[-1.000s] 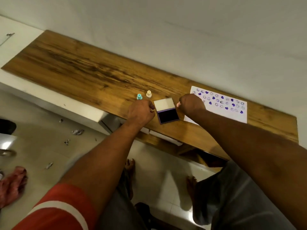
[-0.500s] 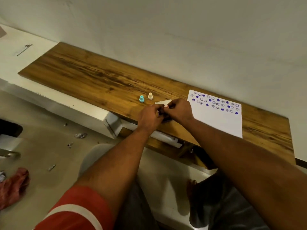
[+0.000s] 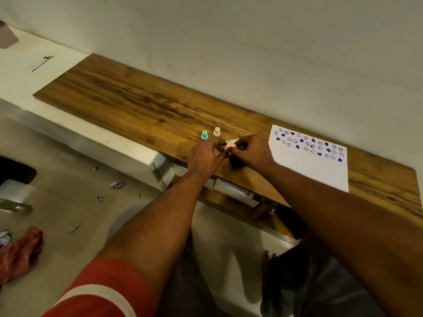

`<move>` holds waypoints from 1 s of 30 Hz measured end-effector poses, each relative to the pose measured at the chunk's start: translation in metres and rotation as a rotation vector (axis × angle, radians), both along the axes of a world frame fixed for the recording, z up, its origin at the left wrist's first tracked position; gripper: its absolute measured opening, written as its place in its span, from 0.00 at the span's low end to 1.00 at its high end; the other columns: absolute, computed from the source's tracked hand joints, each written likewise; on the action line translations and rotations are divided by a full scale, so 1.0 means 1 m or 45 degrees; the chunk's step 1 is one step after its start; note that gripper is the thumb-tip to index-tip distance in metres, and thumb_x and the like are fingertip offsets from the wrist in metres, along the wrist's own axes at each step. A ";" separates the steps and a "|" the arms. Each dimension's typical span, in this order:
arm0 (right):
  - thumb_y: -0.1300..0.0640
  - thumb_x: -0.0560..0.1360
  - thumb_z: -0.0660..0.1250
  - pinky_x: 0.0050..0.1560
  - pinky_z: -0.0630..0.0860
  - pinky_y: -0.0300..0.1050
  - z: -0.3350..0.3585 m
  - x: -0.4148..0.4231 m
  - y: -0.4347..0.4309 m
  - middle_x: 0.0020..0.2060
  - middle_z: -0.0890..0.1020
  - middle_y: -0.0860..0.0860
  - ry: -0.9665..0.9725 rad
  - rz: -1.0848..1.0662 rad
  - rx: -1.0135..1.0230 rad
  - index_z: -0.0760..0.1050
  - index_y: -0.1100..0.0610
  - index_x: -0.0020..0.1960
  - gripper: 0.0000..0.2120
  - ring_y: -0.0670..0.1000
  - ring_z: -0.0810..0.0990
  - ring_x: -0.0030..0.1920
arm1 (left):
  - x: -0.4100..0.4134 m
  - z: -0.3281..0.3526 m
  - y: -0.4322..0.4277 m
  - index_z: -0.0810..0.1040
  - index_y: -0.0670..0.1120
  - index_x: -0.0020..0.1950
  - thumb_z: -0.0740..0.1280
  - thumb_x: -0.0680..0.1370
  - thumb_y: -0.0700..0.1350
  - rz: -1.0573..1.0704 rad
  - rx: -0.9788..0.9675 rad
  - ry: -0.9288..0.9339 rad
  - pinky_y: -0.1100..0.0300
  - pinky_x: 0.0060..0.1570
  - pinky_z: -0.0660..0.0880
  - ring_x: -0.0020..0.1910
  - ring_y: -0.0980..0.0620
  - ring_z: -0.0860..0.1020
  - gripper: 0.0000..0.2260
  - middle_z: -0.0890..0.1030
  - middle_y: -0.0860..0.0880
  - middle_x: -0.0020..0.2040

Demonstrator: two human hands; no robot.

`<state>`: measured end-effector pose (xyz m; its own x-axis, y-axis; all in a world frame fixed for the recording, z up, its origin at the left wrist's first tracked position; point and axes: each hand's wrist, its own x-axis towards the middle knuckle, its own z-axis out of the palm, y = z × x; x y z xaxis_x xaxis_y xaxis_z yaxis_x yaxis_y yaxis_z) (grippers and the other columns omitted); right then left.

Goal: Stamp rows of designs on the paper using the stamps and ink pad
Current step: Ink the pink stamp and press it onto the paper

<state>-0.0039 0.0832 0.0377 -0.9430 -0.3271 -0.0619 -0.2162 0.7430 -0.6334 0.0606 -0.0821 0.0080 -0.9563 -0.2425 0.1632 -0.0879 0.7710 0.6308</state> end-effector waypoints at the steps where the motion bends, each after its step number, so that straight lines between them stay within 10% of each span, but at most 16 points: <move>1: 0.42 0.74 0.75 0.38 0.72 0.36 0.000 -0.001 -0.001 0.45 0.86 0.49 0.012 0.016 0.010 0.86 0.55 0.54 0.18 0.45 0.82 0.44 | 0.000 -0.001 0.000 0.83 0.53 0.64 0.78 0.76 0.54 0.002 -0.012 0.003 0.66 0.42 0.67 0.51 0.57 0.83 0.18 0.86 0.55 0.53; 30: 0.46 0.81 0.68 0.47 0.76 0.42 -0.035 0.001 0.044 0.58 0.84 0.55 0.107 0.172 0.219 0.80 0.56 0.65 0.18 0.53 0.83 0.54 | -0.016 -0.052 -0.012 0.78 0.58 0.70 0.77 0.75 0.58 -0.017 -0.102 -0.300 0.55 0.50 0.75 0.52 0.55 0.79 0.24 0.79 0.59 0.46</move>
<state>-0.0030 0.1274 0.0031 -0.8954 -0.4423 -0.0508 -0.3678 0.7992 -0.4754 0.0442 -0.0944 -0.0440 -0.9733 -0.2249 -0.0463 -0.2147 0.8200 0.5306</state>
